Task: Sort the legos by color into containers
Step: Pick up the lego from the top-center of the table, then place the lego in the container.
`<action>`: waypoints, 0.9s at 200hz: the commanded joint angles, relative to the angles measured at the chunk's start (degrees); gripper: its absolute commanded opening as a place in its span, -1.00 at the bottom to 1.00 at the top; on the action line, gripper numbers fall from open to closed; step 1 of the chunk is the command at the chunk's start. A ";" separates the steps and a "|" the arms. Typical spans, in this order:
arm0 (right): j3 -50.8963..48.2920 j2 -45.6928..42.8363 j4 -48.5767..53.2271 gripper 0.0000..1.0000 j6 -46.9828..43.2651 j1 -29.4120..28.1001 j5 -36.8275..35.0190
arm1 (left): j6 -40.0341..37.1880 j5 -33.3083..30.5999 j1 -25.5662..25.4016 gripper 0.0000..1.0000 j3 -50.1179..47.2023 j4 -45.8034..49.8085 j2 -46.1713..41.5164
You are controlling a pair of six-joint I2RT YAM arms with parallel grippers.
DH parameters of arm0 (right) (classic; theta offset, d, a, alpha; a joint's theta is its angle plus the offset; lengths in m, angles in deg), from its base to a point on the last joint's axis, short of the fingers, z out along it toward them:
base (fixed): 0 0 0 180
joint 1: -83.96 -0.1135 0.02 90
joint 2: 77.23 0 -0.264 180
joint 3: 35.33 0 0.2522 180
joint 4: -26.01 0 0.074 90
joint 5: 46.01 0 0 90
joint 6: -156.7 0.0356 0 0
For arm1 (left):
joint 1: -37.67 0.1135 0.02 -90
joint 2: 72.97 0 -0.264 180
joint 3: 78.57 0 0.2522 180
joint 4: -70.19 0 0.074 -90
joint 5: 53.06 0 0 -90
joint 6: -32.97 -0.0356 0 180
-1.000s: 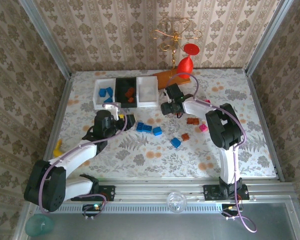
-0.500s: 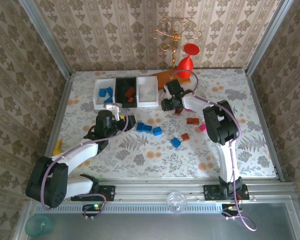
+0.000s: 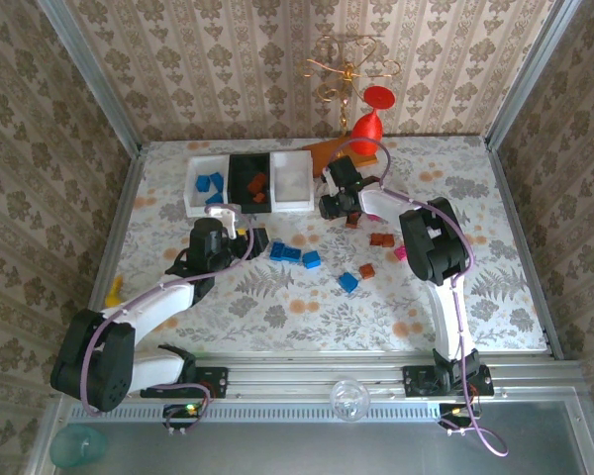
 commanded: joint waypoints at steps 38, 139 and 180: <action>-6.37 -9.12 -2.23 -0.28 3.15 -0.02 5.95 | 0.59 -0.67 1.52 0.41 -1.14 -0.58 -1.64; 6.41 -2.82 -17.41 -0.22 13.74 -9.21 10.81 | 2.70 -2.29 7.76 0.43 -5.24 -0.91 -6.17; 22.15 10.75 -19.88 -0.19 18.70 -10.68 10.81 | 4.40 -2.75 8.37 0.44 -7.25 -1.10 -8.92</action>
